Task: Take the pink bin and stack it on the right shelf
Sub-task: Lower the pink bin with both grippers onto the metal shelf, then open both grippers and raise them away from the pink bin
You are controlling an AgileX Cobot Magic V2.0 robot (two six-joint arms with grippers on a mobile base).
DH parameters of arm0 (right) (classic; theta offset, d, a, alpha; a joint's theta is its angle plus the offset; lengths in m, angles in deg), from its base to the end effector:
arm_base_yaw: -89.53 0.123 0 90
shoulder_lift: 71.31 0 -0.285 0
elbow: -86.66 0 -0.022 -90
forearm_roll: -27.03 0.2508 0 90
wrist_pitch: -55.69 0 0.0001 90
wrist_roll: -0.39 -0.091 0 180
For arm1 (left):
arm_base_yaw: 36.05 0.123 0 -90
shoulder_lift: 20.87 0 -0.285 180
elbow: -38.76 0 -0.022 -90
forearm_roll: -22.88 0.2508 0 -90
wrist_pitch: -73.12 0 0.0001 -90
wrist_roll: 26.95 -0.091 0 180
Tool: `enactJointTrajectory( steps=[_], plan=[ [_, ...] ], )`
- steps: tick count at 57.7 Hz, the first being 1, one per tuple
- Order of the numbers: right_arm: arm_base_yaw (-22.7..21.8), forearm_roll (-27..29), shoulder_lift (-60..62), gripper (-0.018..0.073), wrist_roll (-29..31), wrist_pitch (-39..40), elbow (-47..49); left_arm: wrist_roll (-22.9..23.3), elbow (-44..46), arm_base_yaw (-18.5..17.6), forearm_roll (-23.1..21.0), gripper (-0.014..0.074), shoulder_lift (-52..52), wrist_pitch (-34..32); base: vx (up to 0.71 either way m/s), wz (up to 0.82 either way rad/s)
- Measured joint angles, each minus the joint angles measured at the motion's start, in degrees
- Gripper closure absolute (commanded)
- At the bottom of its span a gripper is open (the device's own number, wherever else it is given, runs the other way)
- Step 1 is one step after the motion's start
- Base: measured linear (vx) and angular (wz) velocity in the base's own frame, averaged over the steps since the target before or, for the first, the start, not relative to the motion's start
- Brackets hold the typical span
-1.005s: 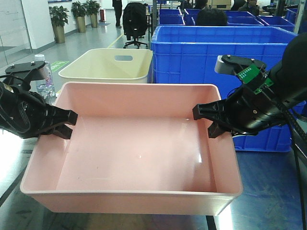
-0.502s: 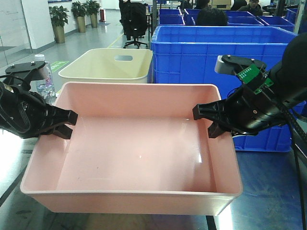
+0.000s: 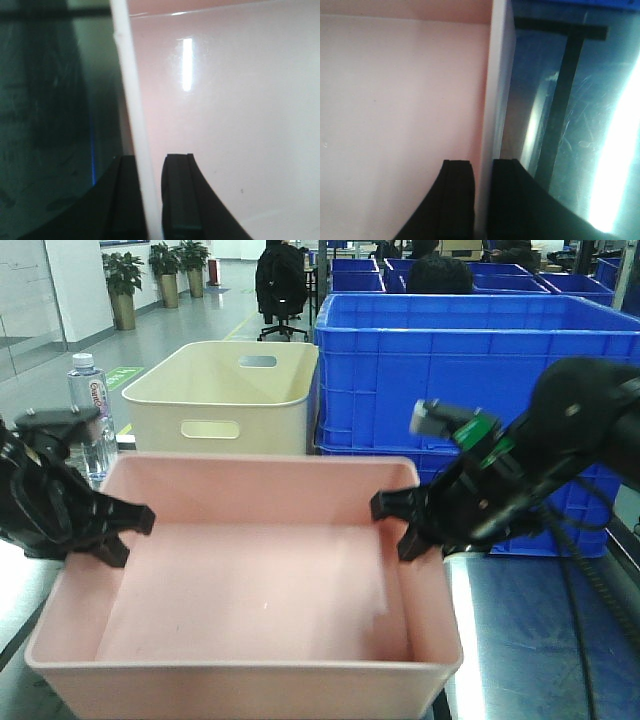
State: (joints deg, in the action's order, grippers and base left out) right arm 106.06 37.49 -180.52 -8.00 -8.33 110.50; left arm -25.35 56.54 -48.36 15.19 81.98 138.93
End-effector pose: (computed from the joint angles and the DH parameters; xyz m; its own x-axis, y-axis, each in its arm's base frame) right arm 0.3679 0.1247 0.3573 -0.8821 -0.0300 -0.4702 -0.1669 0.9532 0.2523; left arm 0.3450 -0.0867 0.3655 -0.8714 0.1057 -0.4791 0.1983 0.9691 -0.1468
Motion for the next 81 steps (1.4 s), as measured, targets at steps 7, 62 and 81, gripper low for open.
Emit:
enactJointTrajectory(
  steps=[7, 62, 81],
  plan=[
    [0.16, 0.36, -3.78, 0.0567, -0.55, -0.92, -0.05, 0.21, 0.0, 0.0, 1.02, 0.0594, 3.34, 0.23, 0.0, 0.0],
    [0.16, 1.07, -6.48, 0.0031, -0.35, -0.17, 1.03, 1.66, 0.0, -0.07, 2.12, -0.0032, 7.04, -1.23, 0.0, 0.0],
    [0.16, -7.52, 9.43, 0.012, -0.24, 5.54, -0.44, -0.91, -2.2, -0.07, 3.35, 0.0182, -14.16, -13.85, 0.0, 0.0]
  ],
)
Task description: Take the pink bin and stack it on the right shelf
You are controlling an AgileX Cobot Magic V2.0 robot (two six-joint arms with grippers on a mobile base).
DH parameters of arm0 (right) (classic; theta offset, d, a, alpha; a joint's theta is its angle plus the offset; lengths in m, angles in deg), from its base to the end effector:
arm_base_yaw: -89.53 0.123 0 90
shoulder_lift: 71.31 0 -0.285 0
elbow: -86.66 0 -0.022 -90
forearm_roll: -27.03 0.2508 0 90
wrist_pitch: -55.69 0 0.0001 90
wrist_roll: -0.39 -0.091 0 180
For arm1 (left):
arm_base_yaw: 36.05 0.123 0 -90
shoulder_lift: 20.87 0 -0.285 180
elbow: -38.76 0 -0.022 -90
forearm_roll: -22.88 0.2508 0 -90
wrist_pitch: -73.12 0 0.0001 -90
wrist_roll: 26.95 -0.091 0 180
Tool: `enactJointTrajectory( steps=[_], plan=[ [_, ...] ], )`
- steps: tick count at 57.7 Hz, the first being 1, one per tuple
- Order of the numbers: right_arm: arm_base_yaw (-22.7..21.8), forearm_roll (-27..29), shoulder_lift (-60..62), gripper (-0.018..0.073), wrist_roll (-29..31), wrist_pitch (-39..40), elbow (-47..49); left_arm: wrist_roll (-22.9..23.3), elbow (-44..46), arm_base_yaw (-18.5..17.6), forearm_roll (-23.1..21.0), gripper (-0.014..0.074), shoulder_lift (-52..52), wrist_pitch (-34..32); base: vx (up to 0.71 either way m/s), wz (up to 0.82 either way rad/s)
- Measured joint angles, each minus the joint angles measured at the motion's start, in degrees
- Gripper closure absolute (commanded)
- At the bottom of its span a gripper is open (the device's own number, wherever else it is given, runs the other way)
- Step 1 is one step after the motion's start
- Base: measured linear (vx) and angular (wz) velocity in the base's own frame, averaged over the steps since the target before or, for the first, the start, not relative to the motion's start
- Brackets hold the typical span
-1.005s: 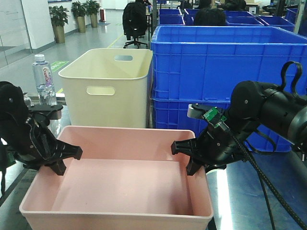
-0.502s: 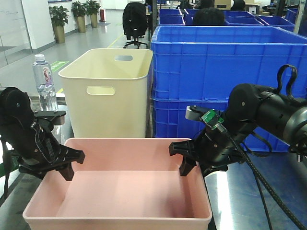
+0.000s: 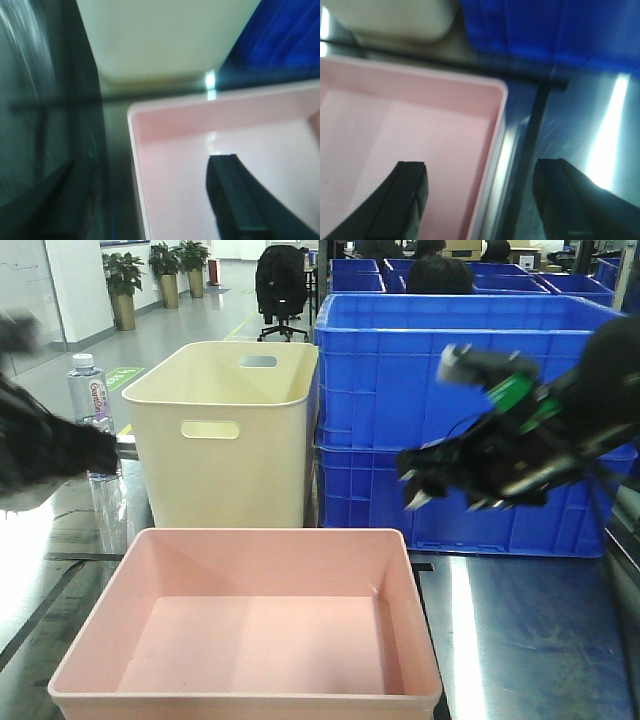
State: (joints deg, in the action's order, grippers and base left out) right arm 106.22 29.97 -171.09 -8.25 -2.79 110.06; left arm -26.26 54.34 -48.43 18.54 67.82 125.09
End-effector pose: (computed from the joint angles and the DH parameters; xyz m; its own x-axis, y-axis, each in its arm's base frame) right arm 0.3354 0.1047 0.4201 -0.7206 -0.0317 -0.6926 -0.1923 0.9689 0.1557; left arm 0.2933 -0.0699 0.4497 -0.5746 0.0661 -0.8157 0.2284 0.9701 -0.0822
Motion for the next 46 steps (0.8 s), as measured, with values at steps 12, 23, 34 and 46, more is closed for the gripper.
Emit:
enactJointTrajectory(
  steps=[12, 23, 34, 46],
  plan=[
    [0.0, -1.31, 14.62, 0.0216, -0.1, 10.72, -12.29, -2.75, -14.22, 0.0, 0.1, 0.0463, -18.77, -9.17, 0.0, 0.0],
    [0.0, -0.08, 21.62, 0.0291, -0.1, 19.19, -20.46, -3.08, -27.12, 0.0, 0.1, 0.0607, -32.04, -13.92, 0.0, 0.0],
    [0.0, 0.1, 22.45, 0.0342, -0.1, 19.32, -21.48, -3.08, -30.93, 0.0, 0.1, 0.0606, -39.88, -12.76, 0.0, 0.0],
    [0.0, 0.11, 22.45, 0.034, -0.1, 19.43, -21.54, -3.14, -31.07, 0.0, 0.1, 0.0605, -42.57, -11.61, 0.0, 0.0]
  ],
)
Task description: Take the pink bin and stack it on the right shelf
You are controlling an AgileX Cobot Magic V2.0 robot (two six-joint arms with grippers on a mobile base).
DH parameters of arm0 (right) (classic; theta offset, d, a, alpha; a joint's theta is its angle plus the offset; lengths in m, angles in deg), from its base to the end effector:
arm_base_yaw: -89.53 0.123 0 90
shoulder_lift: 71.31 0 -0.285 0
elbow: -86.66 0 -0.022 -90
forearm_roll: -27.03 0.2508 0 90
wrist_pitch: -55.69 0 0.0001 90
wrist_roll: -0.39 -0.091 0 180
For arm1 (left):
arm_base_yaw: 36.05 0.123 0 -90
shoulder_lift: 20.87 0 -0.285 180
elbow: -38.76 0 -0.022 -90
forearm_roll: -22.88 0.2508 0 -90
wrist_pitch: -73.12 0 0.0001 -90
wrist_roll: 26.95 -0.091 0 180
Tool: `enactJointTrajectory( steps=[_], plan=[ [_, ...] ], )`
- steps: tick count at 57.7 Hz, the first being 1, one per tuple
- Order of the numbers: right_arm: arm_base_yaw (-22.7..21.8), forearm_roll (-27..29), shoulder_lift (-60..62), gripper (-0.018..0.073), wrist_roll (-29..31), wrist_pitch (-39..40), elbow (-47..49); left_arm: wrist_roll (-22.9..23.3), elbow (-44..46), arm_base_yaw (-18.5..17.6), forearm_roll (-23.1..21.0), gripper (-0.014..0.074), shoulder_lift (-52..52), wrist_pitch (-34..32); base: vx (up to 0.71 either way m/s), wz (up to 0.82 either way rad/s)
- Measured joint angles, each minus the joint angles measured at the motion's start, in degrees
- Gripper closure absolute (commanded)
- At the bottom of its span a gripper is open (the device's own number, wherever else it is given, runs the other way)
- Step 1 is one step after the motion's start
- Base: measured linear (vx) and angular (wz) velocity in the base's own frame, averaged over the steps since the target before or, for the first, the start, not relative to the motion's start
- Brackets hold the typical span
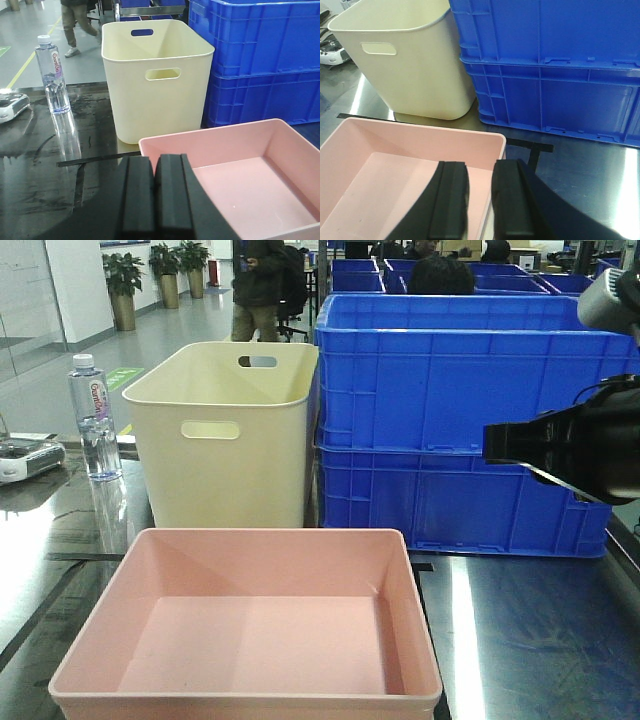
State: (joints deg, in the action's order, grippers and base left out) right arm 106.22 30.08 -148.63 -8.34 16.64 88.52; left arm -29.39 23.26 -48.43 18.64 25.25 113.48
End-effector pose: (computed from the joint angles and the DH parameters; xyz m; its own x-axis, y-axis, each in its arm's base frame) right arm 0.2457 0.0769 0.4475 -0.4502 0.0659 -0.8905 -0.2340 0.9537 0.1888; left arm 0.0983 -0.0260 0.4481 -0.2050 0.0308 -0.9783 0.2571 0.9661 -0.0234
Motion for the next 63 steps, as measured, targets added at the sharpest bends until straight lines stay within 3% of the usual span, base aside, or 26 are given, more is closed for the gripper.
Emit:
enactJointTrajectory(
  steps=[5, 11, 12, 22, 34, 41, 63],
  plan=[
    [0.0, 0.04, 0.0, 0.034, 0.0, 0.0, 0.0, -0.06, -2.96, 0.0, 0.75, 0.0604, -1.09, -1.66, 0.0, 0.0],
    [0.0, 0.04, 0.0, 0.034, 0.0, 0.0, 0.0, -0.1, -11.07, 0.76, 2.5, 0.0604, -4.22, -8.38, 0.0, 0.0],
    [0.0, 0.04, 0.0, 0.034, 0.0, 0.0, 0.0, -0.1, -16.7, 1.92, 2.64, 0.0604, -6.52, -11.3, 0.0, 0.0],
    [0.0, 0.04, 0.0, 0.034, 0.0, 0.0, 0.0, -0.05, -38.29, 7.71, 2.69, 0.0604, -15.95, -23.67, 0.0, 0.0],
    [0.0, 0.04, 0.0, 0.034, 0.0, 0.0, 0.0, 2.44, -59.65, 9.9, 2.69, 0.0604, -31.48, -28.28, 0.0, 0.0],
    [0.0, 0.04, -0.06, 0.034, 0.0, 0.0, 0.0, 2.44, -63.22, 9.9, 2.69, 0.0604, -38.21, -27.81, 0.0, 0.0],
    [0.0, 0.21, -0.01, 0.034, 0.0, 0.11, 0.0, 2.74, -63.22, 9.9, 2.69, 0.0604, -38.94, -28.31, 0.0, 0.0]
  ],
)
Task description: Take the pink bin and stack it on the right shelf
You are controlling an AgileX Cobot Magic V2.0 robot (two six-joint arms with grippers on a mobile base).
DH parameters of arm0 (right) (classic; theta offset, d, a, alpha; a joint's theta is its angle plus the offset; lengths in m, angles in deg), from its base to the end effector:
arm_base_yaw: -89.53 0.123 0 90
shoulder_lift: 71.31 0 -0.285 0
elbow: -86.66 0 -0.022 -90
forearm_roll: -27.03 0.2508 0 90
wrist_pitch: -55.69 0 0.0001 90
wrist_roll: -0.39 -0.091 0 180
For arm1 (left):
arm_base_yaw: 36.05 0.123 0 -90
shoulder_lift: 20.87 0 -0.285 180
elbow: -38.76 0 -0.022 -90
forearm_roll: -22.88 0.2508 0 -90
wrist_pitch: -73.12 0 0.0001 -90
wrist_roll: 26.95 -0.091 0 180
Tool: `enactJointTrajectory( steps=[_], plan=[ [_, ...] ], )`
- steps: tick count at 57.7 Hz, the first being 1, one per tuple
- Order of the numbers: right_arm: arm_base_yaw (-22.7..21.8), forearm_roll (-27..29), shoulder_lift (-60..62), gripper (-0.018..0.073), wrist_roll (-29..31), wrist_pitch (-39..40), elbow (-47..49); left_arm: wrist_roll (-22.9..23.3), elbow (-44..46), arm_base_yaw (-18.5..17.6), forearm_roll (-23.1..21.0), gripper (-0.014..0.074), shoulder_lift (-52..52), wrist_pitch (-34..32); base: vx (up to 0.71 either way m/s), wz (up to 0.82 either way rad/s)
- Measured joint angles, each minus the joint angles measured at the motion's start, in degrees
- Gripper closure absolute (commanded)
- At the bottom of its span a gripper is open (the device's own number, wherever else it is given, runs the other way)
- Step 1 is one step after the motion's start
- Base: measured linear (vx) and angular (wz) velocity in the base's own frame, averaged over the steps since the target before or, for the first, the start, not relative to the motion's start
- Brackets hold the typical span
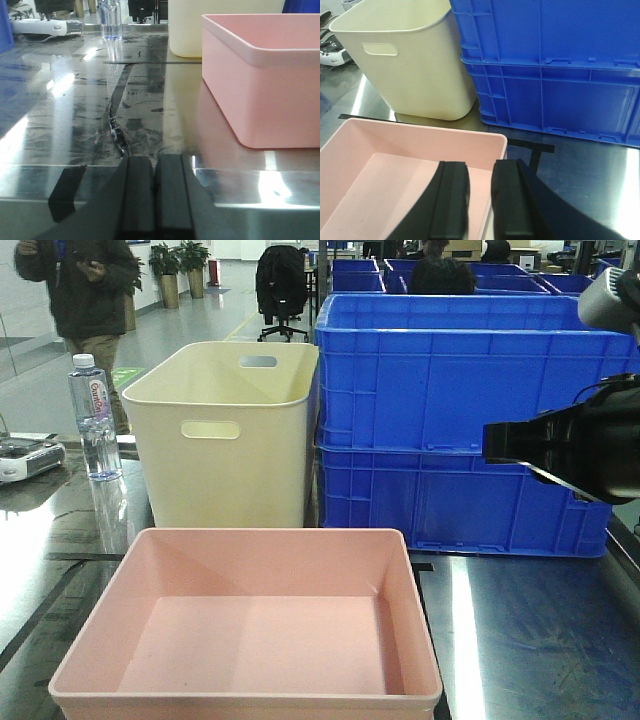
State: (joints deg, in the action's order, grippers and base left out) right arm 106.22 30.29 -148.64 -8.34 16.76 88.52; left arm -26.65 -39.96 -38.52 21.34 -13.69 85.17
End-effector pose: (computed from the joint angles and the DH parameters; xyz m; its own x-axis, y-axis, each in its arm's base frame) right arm 0.2458 0.0771 0.4477 -0.4496 0.0691 -0.8906 -0.2349 0.9528 0.1924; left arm 0.0559 -0.0029 0.1858 -0.1396 -0.0255 -0.9899 0.0443 0.9985 -0.0320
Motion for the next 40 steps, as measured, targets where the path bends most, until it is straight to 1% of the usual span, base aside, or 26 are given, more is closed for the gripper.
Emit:
enactJointTrajectory(
  steps=[29, 35, 40],
  plan=[
    [0.0, 0.17, 0.0, 0.034, 0.0, 0.0, 0.0, -0.3, 0.0, 0.0, 0.0, 0.0604, 0.0, 0.0, 0.0, 0.0],
    [0.0, 2.2, 1.31, 0.034, 0.0, -0.09, -0.43, -0.3, 0.0, 0.0, 0.0, 0.0604, 0.0, 0.0, 0.0, 0.0],
    [0.0, 6.03, 5.44, 0.034, 0.0, 2.48, -3.6, -0.3, 0.0, 0.0, 0.0, 0.0604, 0.0, 0.0, 0.0, 0.0]
  ],
)
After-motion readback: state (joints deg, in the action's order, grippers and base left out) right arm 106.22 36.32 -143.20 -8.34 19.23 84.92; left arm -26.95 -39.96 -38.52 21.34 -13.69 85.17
